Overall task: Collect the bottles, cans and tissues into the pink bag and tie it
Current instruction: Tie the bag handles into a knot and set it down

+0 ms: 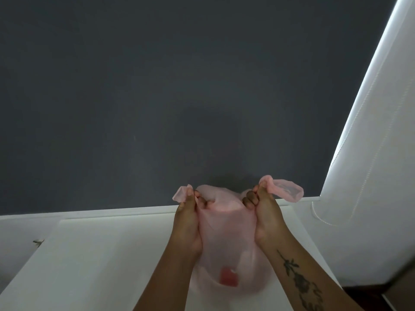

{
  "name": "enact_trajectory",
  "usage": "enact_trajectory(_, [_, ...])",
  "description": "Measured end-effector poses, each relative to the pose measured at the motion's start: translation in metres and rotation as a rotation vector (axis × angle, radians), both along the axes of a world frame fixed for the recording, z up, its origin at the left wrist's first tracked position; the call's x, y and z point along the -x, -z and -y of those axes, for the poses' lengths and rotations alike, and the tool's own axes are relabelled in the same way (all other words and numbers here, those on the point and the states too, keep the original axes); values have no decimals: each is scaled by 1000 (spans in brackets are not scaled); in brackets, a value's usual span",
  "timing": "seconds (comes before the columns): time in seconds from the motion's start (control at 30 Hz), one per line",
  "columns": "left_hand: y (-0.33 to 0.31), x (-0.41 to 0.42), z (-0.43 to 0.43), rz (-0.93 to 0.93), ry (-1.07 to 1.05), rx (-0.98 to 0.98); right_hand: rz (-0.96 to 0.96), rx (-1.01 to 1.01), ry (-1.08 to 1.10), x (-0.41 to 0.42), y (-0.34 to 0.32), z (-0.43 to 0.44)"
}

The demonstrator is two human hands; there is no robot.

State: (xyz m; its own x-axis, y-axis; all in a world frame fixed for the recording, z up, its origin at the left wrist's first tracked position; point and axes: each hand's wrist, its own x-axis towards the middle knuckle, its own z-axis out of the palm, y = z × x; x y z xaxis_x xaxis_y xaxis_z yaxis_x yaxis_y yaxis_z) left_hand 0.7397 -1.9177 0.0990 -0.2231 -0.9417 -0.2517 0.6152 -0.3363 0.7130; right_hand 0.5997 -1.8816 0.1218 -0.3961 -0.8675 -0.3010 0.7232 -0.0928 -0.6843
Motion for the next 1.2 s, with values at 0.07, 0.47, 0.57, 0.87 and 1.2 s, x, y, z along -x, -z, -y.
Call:
enact_trajectory(0.07, [0, 4, 1, -8, -4, -9, -18, 8, 3, 2, 0, 0])
enact_trajectory(0.47, [-20, 7, 1, 655, -268, 609, -537, -24, -134, -2, 3, 2])
enact_trajectory(0.57, [-23, 4, 6, 496, -157, 448, -363, -16, -77, 4, 2, 1])
enact_trajectory(0.87, [-7, 7, 15, 131, -90, 185, -263, -89, -75, 9, 9, -1])
enact_trajectory(1.2, [-18, -14, 27, -92, -32, 196, -96, 59, 39, 30, -3, 1])
